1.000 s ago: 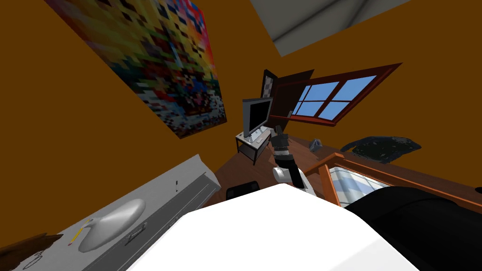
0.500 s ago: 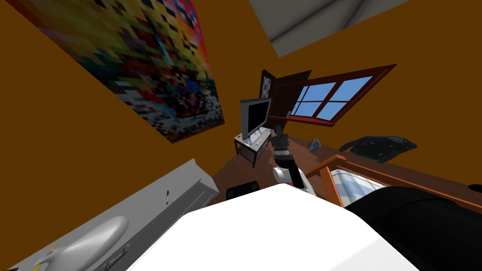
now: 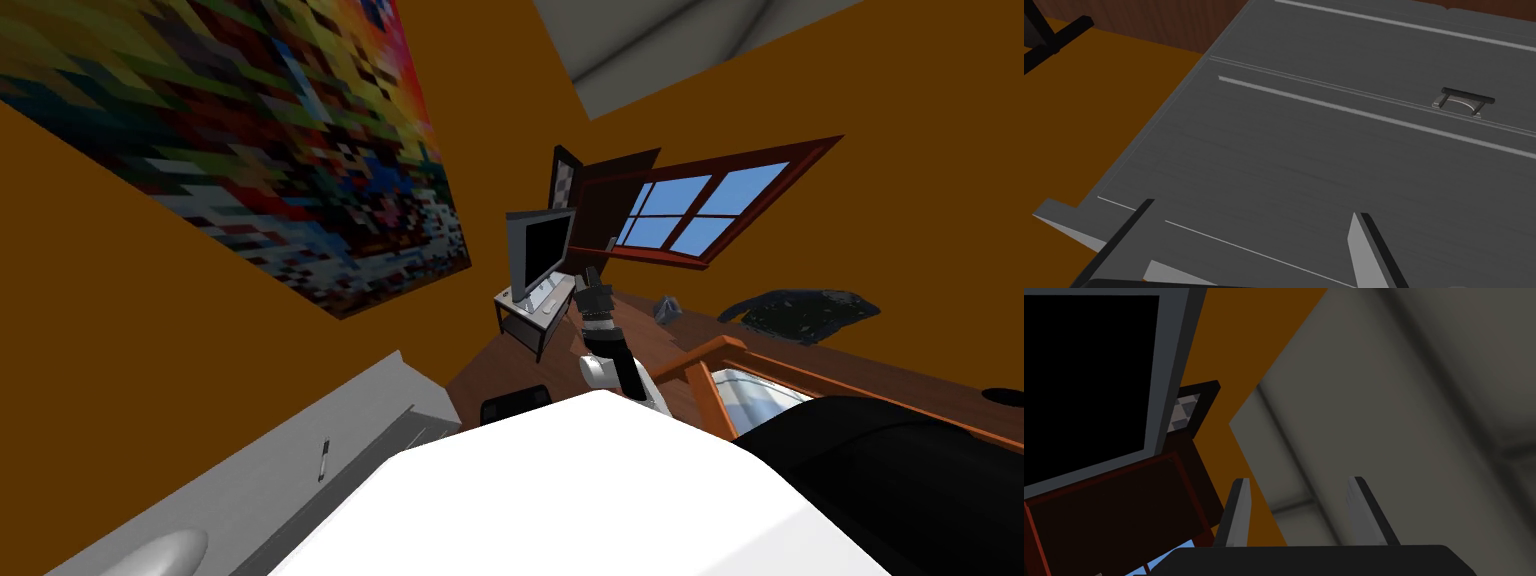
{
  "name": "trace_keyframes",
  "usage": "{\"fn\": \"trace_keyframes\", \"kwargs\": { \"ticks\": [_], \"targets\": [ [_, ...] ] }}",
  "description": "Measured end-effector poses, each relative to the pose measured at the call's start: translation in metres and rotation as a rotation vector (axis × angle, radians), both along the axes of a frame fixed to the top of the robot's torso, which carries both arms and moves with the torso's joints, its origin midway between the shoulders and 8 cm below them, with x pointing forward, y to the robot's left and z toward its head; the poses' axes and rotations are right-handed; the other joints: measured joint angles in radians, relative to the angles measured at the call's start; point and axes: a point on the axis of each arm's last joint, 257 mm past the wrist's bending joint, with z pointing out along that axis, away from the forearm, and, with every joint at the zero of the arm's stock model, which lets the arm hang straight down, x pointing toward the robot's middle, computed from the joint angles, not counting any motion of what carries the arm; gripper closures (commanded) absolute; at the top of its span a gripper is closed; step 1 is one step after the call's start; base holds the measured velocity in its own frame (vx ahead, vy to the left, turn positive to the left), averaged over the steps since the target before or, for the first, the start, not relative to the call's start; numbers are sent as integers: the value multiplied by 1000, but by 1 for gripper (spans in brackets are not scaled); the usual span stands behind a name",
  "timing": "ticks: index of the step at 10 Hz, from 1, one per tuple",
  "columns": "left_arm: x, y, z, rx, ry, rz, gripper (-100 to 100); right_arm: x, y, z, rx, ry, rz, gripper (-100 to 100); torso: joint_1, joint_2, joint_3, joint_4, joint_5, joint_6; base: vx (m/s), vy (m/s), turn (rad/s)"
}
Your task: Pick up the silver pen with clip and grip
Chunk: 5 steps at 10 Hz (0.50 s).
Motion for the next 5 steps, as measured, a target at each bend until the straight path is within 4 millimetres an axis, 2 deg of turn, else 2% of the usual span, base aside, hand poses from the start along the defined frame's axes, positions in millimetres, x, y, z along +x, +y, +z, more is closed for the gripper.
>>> {"fn": "trace_keyframes", "kwargs": {
  "ticks": [3, 5],
  "targets": [
    [-15, 34, 11, 60, 48, -1, -100, 0, 0, 0, 0, 0, 0, 0, 1, -2, -1, 0, 0, 1, 118, -12, -40],
    [-25, 45, 12, 83, 71, 8, -100, 0, 0, 0, 0, 0, 0, 0, 2, -1, 0, 0, 0, 0, 96, -16, -20]
  ]
}}
